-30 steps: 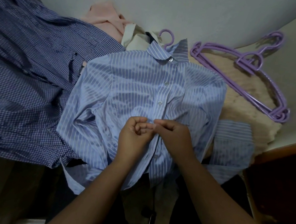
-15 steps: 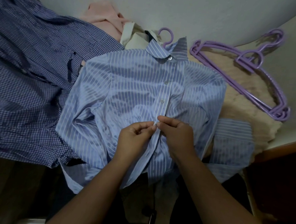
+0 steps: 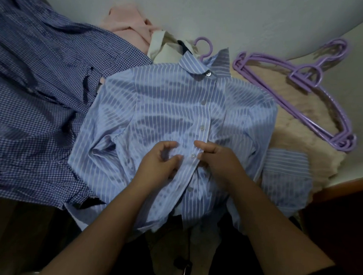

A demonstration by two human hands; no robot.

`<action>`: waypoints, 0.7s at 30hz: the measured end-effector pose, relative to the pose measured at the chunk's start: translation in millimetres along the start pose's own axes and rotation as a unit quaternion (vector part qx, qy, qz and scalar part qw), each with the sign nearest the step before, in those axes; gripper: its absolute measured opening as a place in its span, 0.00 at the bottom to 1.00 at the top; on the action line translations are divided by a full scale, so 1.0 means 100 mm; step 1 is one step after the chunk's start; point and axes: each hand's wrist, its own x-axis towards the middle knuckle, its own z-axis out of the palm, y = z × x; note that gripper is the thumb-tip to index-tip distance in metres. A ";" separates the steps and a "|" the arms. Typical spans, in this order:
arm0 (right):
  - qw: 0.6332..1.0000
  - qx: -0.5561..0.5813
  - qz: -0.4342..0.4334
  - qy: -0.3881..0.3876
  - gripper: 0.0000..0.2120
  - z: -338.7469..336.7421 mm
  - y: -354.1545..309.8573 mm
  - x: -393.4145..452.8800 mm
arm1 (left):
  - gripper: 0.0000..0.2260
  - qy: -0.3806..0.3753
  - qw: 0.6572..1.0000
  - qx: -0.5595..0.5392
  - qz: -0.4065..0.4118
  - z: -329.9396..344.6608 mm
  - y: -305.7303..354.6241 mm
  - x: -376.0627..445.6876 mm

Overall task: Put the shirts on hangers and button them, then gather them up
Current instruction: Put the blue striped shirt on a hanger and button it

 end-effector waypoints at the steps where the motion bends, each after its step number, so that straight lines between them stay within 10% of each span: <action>1: 1.000 0.019 0.001 0.002 0.17 -0.01 -0.01 0.04 | 0.16 0.001 0.999 0.037 0.014 -0.02 0.02 0.03; 12: 0.993 -0.030 -0.094 0.060 0.21 -0.15 -0.46 0.42 | 0.34 -0.088 0.945 0.279 0.146 0.03 0.29 0.46; 18: 0.972 -0.071 -0.152 0.163 0.18 -0.04 -0.21 0.06 | 0.23 0.022 0.941 0.257 0.217 0.03 0.02 0.34; 21: 0.952 -0.042 -0.157 0.260 0.15 0.14 -0.02 -0.12 | 0.07 0.075 0.882 0.286 0.367 0.04 -0.07 0.26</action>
